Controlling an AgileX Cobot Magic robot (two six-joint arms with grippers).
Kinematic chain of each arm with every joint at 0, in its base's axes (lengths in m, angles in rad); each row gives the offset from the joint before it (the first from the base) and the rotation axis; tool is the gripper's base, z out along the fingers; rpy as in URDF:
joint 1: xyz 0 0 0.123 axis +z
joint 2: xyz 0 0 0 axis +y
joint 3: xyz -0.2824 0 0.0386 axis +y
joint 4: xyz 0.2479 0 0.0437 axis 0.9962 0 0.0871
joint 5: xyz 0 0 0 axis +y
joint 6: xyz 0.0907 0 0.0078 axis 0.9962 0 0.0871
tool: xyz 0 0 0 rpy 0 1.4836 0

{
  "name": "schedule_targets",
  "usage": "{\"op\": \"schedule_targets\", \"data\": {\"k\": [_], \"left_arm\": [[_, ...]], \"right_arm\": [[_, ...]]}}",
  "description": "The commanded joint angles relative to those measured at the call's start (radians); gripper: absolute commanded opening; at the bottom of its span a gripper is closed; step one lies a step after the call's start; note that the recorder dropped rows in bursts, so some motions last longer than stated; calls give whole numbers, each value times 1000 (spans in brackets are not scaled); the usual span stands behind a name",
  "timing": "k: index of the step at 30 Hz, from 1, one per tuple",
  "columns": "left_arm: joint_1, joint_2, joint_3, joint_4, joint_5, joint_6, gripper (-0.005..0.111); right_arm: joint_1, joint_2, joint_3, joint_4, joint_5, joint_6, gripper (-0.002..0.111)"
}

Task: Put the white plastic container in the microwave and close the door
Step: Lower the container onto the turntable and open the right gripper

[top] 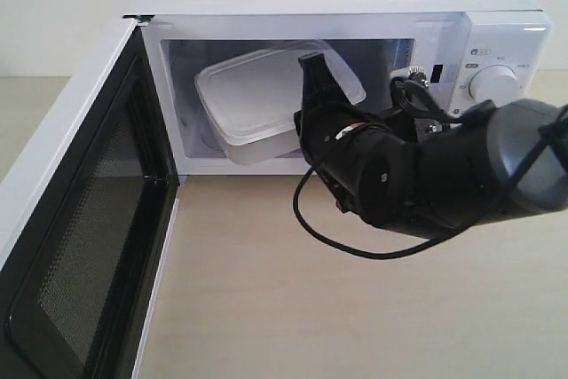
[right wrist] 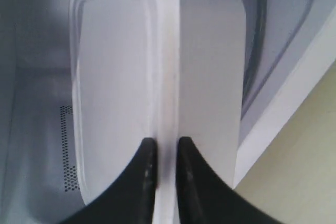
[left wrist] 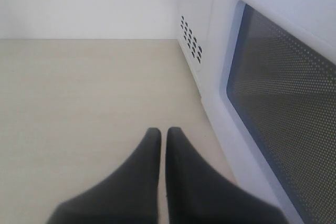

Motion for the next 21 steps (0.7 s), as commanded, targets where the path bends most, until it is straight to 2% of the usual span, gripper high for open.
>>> {"op": "schedule_targets", "data": {"k": [1,21], "left_arm": [[5,-1,3,-1,-1,1,4],[5,-1,3,-1,-1,1,4]], "right_arm": [[-11,42,-58,-17,-13,0,0],[-66,113,-94,13,-62,4,0]]}}
